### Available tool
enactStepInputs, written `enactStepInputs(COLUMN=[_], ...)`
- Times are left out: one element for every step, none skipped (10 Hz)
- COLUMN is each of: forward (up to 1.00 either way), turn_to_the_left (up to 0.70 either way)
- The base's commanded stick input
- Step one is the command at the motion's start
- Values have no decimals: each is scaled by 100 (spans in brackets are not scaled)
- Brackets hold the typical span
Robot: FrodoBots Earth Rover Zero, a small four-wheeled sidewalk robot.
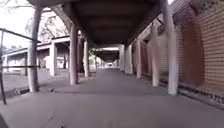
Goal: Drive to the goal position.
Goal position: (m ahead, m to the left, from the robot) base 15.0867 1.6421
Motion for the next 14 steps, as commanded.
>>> enactStepInputs(forward=[70,70,70,70,70,70,70,70,70,70,70,70,70,70], turn_to_the_left=[0,0,0,0,0,0,0,0,0,2,19,32,6,0])
